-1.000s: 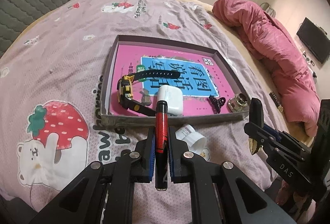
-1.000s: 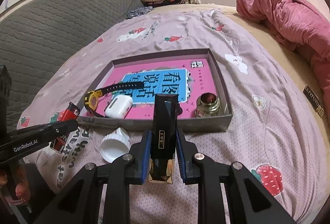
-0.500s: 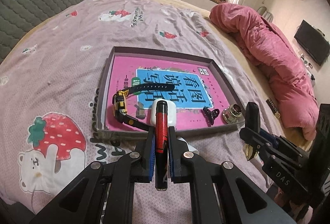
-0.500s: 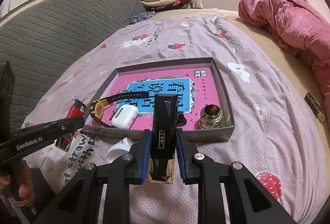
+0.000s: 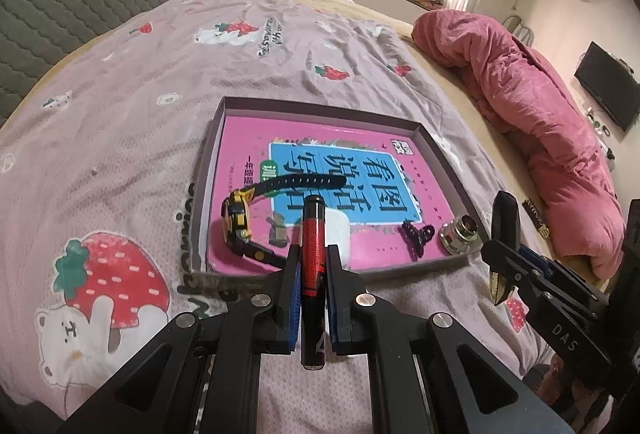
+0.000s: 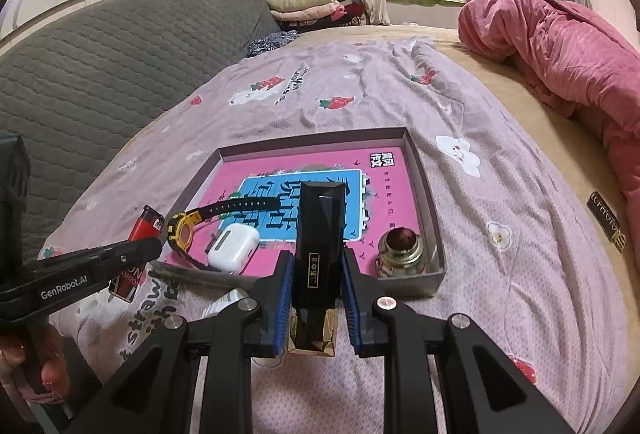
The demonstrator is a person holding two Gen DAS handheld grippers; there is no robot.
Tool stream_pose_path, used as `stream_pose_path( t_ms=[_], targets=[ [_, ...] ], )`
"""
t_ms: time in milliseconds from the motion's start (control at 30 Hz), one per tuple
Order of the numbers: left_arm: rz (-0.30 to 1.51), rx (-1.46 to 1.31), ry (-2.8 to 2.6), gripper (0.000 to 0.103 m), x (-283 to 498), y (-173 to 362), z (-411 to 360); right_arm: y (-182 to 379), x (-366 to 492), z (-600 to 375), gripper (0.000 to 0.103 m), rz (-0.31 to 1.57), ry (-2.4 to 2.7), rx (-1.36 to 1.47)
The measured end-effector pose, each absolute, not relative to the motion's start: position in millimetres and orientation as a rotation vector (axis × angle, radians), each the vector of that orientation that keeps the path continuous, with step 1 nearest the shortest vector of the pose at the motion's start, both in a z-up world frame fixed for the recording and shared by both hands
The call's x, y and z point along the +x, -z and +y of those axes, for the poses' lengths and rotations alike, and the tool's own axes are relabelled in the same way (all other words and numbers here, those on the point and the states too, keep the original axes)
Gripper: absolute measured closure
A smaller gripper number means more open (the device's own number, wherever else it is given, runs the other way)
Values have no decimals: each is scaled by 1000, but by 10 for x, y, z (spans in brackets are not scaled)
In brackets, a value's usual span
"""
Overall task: Organize rigid objects
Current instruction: 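Carry the lighter over the tray with the left tool while the right tool carries the black case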
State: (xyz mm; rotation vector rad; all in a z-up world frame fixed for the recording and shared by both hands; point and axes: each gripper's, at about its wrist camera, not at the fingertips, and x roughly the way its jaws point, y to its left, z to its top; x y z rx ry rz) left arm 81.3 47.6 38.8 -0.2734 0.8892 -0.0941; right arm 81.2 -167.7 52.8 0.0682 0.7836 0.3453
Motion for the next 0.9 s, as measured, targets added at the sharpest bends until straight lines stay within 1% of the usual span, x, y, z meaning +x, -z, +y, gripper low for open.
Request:
stream_pose_path(
  t_ms=[600, 900],
  targets=[
    [865, -281, 71, 93, 1223, -482, 520, -760, 1134, -1475, 79, 722, -367, 41],
    [853, -289, 71, 93, 1380, -501, 513, -760, 1263, -1330, 79, 721, -377, 19]
  ],
)
